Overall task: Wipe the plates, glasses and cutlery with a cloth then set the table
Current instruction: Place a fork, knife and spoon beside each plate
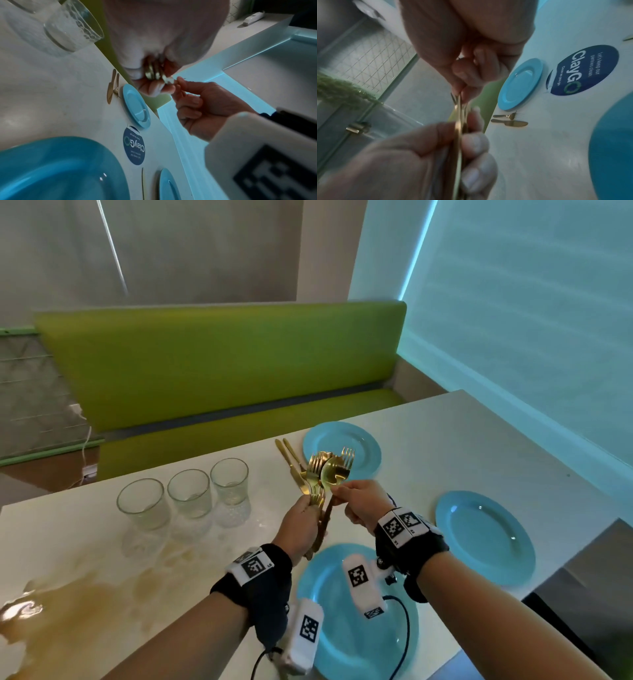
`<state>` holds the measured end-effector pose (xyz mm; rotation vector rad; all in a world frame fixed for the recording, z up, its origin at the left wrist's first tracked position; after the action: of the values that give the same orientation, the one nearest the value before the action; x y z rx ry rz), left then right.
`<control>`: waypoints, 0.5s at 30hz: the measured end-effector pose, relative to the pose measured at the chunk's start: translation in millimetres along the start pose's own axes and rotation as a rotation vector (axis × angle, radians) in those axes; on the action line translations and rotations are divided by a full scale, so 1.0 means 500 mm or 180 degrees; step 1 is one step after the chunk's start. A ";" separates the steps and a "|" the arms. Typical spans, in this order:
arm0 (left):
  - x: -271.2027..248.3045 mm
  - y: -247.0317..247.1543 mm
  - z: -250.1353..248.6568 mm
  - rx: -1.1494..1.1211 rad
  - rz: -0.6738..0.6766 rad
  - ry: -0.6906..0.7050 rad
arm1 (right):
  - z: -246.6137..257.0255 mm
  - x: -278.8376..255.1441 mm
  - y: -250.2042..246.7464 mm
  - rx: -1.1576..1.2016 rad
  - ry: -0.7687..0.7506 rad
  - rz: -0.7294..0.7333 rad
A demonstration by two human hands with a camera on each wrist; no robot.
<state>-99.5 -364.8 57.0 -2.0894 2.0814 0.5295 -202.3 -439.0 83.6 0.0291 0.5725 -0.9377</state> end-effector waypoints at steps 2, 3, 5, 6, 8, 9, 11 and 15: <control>0.014 0.010 0.006 0.0007 -0.0128 -0.0127 | -0.011 -0.001 -0.051 0.0096 0.0035 -0.0190; 0.022 0.016 0.010 0.0002 -0.0169 -0.0195 | -0.021 -0.002 -0.084 0.0082 0.0070 -0.0264; 0.037 0.030 0.019 0.0052 -0.0277 -0.0289 | -0.048 -0.006 -0.158 -0.0173 0.0177 -0.0307; 0.044 0.035 0.024 0.0095 -0.0343 -0.0311 | -0.065 -0.008 -0.195 -0.0456 0.0296 -0.0270; 0.054 0.048 0.030 0.0168 -0.0460 -0.0332 | -0.101 -0.019 -0.258 -0.1333 0.0682 -0.0114; 0.058 0.054 0.032 0.0180 -0.0507 -0.0332 | -0.121 -0.025 -0.284 -0.1892 0.0906 -0.0029; 0.067 0.066 0.034 0.0182 -0.0592 -0.0326 | -0.163 -0.031 -0.319 -0.3035 0.1327 0.0147; 0.083 0.088 0.042 0.0233 -0.0695 -0.0331 | -0.249 -0.023 -0.356 -0.3767 0.1633 0.0212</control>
<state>-147.0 -397.7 29.5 -2.1620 1.7625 0.5096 -400.1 -504.3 22.1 -0.7858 1.5216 -0.4019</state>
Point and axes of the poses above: each hand's wrist, its own x-axis towards the middle knuckle, its own y-axis out of the palm, z = x × y, the point moved 3 cm from there along x, towards the middle knuckle, and after that the axes turned 15 degrees about z, right-handed, at the moved point
